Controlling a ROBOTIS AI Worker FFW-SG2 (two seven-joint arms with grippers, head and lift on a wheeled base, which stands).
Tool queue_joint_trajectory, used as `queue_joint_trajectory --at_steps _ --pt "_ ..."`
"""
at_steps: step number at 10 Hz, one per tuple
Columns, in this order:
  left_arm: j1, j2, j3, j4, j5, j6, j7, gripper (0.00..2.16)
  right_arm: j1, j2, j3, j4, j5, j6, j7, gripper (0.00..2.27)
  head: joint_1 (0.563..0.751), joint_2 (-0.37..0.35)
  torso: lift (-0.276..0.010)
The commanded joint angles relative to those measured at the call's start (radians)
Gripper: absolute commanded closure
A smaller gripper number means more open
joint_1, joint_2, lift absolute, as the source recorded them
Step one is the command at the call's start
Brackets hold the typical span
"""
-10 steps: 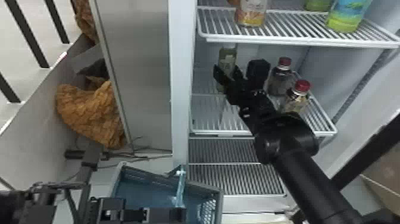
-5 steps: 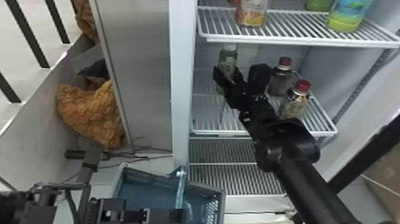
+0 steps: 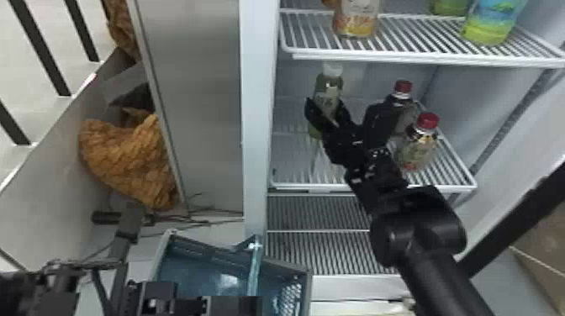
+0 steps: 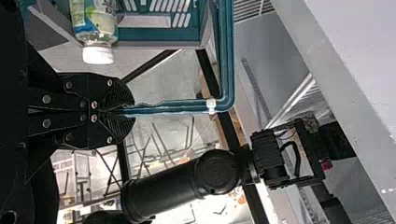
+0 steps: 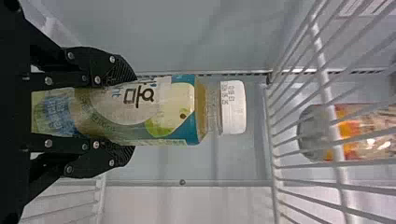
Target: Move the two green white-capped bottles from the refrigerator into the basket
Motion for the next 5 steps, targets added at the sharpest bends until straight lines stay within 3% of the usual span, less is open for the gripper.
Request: queue_joint_trajectory --at_steps 1,5 --pt "0.000 0.000 0.000 0.000 0.000 0.001 0.000 1.18 0.037 -0.003 -0.018 -0.050 0.010 0.014 0.010 0.96 0.695 -0.095 -0.263" --pt "0.005 0.000 0.006 0.000 0.000 0.001 0.000 1.18 0.167 -0.003 -0.094 -0.256 0.083 0.073 0.036 0.96 0.695 -0.112 -0.263"
